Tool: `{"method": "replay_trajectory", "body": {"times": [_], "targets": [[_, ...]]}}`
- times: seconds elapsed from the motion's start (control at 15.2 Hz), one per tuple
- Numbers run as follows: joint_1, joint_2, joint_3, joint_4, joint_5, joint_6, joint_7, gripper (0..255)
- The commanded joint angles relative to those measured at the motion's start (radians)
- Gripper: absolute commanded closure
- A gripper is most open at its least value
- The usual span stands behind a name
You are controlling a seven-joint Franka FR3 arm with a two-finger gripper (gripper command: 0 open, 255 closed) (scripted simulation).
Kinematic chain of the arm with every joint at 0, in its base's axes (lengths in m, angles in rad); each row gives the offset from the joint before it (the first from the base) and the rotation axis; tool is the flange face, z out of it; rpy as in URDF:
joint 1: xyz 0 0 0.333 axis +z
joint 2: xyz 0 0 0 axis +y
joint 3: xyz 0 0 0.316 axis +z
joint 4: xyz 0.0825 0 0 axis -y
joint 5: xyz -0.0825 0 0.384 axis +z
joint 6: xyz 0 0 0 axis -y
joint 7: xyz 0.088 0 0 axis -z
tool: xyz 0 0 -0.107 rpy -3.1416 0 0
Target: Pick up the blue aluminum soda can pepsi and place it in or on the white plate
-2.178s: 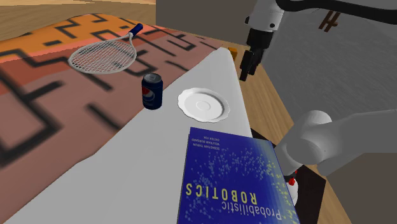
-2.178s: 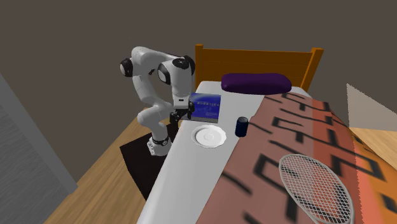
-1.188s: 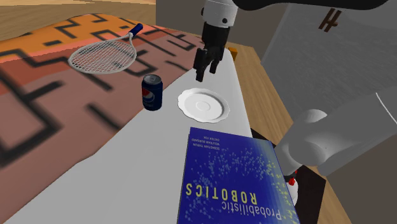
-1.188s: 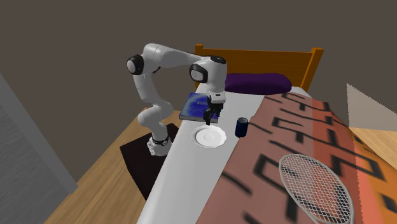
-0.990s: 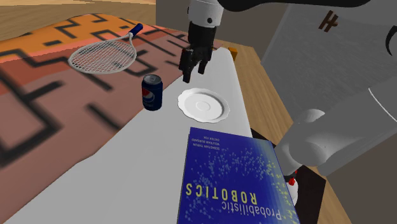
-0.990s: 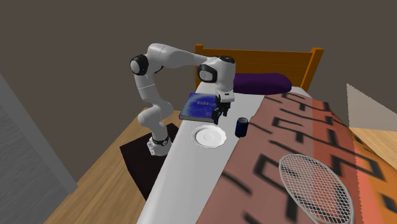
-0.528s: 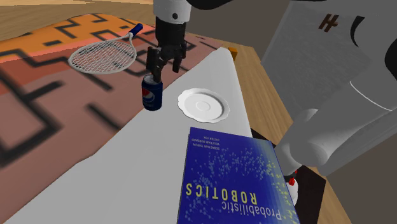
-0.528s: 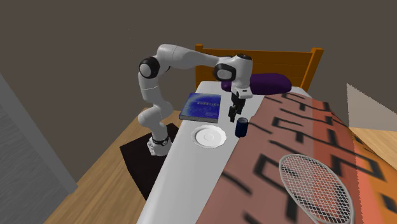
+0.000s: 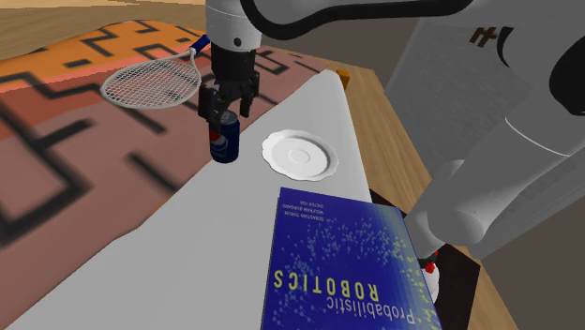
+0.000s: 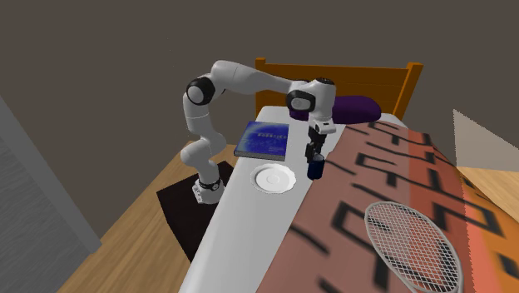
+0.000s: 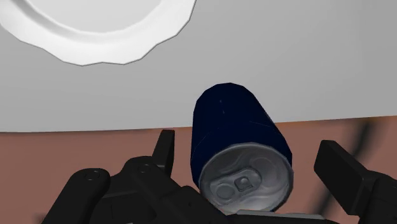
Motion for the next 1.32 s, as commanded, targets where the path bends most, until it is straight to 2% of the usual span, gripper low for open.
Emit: {"method": "replay_trajectory", "body": {"times": [0.0,0.53,0.59,1.25], "targets": [[0.001,0.004,0.001,-0.032,-0.001,0.036,0.001,0],[0.001,0.004,0.001,-0.032,-0.001,0.036,0.001,0],[0.001,0.004,0.001,-0.032,-0.001,0.036,0.001,255],[0.000,0.003,0.000,-0.020,-0.001,0.023,0.001,255]]}}
